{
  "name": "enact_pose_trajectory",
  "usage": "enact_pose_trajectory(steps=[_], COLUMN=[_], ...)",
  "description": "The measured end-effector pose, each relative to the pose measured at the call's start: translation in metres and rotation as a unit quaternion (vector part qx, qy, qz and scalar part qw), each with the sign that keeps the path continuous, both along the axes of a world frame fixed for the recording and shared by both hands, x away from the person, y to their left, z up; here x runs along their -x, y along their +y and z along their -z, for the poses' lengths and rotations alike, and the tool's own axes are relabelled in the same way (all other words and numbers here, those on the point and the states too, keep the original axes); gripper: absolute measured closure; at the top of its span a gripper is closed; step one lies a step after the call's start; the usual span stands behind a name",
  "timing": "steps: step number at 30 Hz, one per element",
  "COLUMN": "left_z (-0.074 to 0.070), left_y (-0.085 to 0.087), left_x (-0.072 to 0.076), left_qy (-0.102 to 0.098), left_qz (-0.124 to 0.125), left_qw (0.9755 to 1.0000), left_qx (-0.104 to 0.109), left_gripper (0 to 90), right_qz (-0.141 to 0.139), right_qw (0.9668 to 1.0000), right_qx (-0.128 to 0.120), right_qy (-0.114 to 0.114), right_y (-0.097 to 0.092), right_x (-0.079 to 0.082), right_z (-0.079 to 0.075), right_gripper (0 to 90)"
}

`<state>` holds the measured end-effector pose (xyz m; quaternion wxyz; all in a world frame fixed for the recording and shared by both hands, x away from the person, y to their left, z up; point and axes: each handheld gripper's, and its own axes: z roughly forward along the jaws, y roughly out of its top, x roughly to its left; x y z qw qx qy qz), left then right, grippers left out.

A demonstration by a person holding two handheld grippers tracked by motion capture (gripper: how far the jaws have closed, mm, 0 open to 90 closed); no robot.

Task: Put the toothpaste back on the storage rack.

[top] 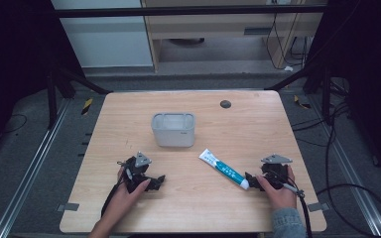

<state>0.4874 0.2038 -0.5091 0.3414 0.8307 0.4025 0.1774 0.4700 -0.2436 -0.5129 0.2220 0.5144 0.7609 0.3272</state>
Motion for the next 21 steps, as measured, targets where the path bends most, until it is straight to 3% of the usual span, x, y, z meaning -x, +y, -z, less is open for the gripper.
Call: enact_pose_trajectory(steps=[11, 14, 17, 20, 21], left_z=[0.0, 0.0, 0.0, 0.0, 0.0], left_y=[-0.002, -0.002, -0.002, -0.003, -0.004], left_x=[0.0, 0.0, -0.001, -0.003, -0.004], left_qy=[0.0, 0.0, 0.0, 0.0, 0.001], left_qz=[-0.004, -0.005, -0.003, -0.003, -0.003], left_qw=[1.0, 1.0, 1.0, 1.0, 1.0], left_qx=[0.0, 0.0, 0.0, 0.001, 0.001], left_gripper=[0.0, 0.0, 0.0, 0.0, 0.0], right_qz=[-0.004, -0.002, -0.005, -0.015, -0.033], right_qw=[1.0, 0.9999, 0.9994, 0.9991, 0.9985], right_qx=[0.0, -0.007, -0.005, 0.005, 0.017], right_qy=[0.0, -0.008, -0.033, -0.039, -0.041], right_y=[-0.001, -0.002, -0.002, 0.001, 0.009], right_x=[0.0, 0.003, 0.008, 0.01, 0.01], right_z=[0.0, -0.003, -0.018, -0.031, -0.047], right_gripper=[2.2, 10.9, 10.9, 12.8, 14.8])
